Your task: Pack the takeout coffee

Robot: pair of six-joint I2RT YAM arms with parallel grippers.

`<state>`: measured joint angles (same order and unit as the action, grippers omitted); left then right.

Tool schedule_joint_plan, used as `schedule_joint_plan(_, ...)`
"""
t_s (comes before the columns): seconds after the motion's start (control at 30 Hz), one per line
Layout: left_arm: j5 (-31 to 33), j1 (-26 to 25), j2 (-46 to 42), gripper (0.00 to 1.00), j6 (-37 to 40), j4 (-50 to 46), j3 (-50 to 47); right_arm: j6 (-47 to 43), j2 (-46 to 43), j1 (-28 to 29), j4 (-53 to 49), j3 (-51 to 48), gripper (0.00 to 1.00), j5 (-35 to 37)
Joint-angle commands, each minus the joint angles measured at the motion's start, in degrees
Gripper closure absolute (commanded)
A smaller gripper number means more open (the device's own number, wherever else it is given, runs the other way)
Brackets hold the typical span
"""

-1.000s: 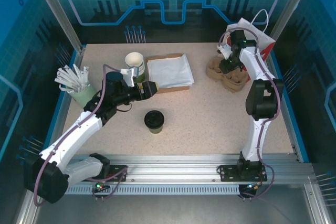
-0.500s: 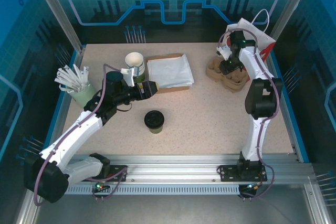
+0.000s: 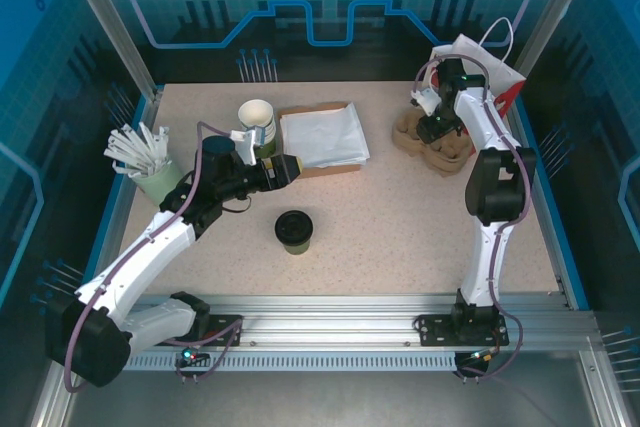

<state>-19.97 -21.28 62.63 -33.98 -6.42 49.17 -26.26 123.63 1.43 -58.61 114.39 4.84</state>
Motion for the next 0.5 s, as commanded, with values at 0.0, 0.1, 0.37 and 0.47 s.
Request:
schedule_joint_plan(0.0,-0.42,-0.51,-0.01,0.24,1.55,-1.04,1.54,-0.99,1.95,-0.8,-2.8,1.96,0.55,-1.8)
schedule_joint_plan(0.1,-0.48,-0.52,0.0,0.24,1.48,-0.91,1.57,-1.16,2.4,-0.82,-2.91,2.15,0.55,-1.19)
schedule_joint_plan(0.37,-0.54,-0.47,0.36,0.24,1.5,-0.66,1.46,-1.69,3.52,-1.06,-3.14,3.36,0.54,0.08)
schedule_joint_plan(0.47,-0.59,-0.51,0.46,0.24,1.45,-0.61,1.51,-1.95,4.07,-1.14,-3.69,3.83,0.55,0.97)
